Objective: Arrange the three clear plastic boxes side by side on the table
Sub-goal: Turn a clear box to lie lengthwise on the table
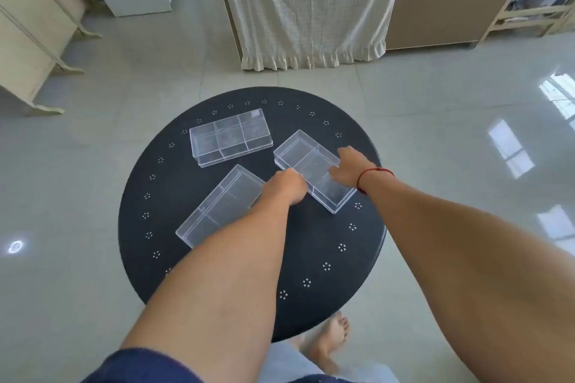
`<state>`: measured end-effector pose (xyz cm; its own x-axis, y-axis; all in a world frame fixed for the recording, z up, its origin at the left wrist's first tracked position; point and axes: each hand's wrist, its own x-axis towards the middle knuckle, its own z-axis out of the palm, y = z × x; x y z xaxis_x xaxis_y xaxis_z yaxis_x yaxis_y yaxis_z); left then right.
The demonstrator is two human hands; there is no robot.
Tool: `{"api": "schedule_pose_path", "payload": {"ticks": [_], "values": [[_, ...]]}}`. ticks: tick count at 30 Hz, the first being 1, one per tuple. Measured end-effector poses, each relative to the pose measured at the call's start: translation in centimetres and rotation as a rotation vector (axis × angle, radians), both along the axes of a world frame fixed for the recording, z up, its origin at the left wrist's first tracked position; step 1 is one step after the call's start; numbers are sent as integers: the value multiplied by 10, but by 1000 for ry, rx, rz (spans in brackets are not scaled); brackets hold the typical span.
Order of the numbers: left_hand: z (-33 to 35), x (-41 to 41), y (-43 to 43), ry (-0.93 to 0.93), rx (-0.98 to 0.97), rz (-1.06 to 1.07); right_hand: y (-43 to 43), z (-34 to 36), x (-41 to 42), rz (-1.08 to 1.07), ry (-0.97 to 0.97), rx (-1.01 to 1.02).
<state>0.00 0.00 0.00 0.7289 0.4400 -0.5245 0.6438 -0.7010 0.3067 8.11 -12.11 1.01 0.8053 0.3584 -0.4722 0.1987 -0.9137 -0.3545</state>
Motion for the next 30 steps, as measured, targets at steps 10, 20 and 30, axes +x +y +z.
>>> {"api": "schedule_pose_path", "payload": {"ticks": [10,20,30], "values": [[-49,17,-3,70,-97,65,-18,-51,1,-169,66,113],[-55,21,-7,15,-252,182,-19,-64,-1,-322,186,346],[-40,30,8,-258,-177,-36,-17,-57,-1,-162,268,143]]}}
